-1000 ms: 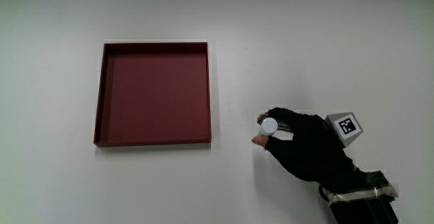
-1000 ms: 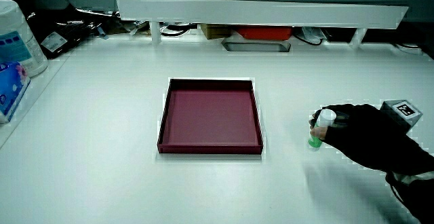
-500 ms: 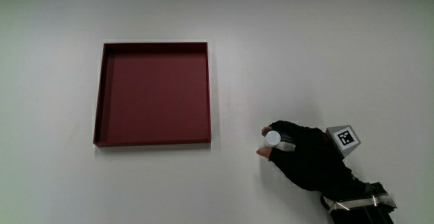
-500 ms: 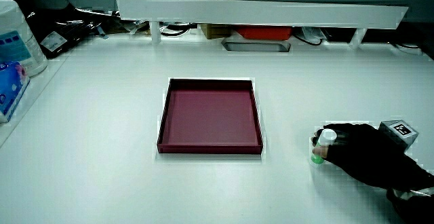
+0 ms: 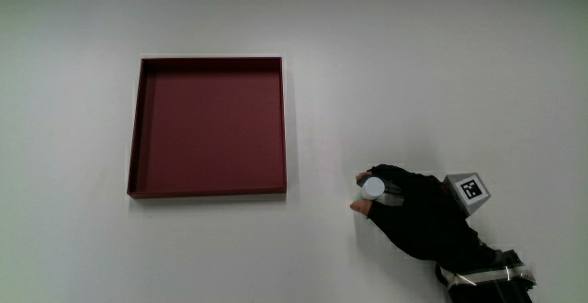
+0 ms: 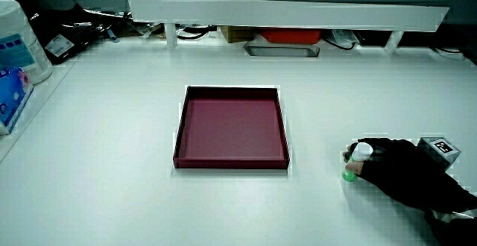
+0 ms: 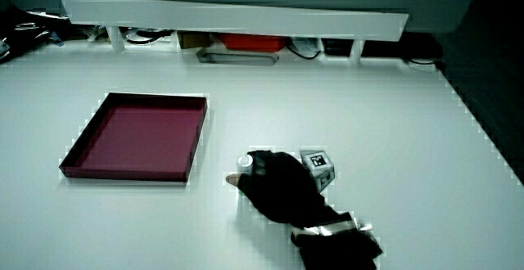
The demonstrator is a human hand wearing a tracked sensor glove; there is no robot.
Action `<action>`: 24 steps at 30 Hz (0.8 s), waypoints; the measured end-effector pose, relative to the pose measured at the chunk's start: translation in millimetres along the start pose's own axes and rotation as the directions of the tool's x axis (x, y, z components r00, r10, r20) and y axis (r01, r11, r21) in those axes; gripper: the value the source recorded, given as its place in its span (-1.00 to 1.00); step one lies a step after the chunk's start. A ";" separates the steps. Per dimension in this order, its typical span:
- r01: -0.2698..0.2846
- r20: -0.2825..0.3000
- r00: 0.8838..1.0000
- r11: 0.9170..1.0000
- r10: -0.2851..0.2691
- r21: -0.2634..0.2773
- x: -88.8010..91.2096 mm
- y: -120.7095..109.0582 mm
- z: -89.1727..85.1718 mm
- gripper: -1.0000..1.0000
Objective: Place glue stick
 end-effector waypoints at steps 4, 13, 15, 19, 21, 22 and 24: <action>0.004 0.004 1.000 1.000 -0.004 0.002 1.4 -0.6 0.4 0.00; 0.003 -0.007 1.000 1.000 -0.003 0.009 4.8 -3.0 1.1 -0.45; 0.000 -0.015 1.000 1.000 0.000 0.013 1.7 -4.7 1.8 -0.55; -0.013 -0.037 0.999 1.000 0.013 -0.009 1.3 -5.3 10.6 -0.75; -0.021 -0.037 0.999 0.999 0.019 -0.031 -2.2 -3.1 16.5 -0.85; -0.006 -0.015 1.000 0.999 0.005 -0.051 -6.3 -2.0 19.9 -0.90; -0.010 0.034 0.999 0.997 0.012 -0.073 -15.3 1.6 26.7 -1.00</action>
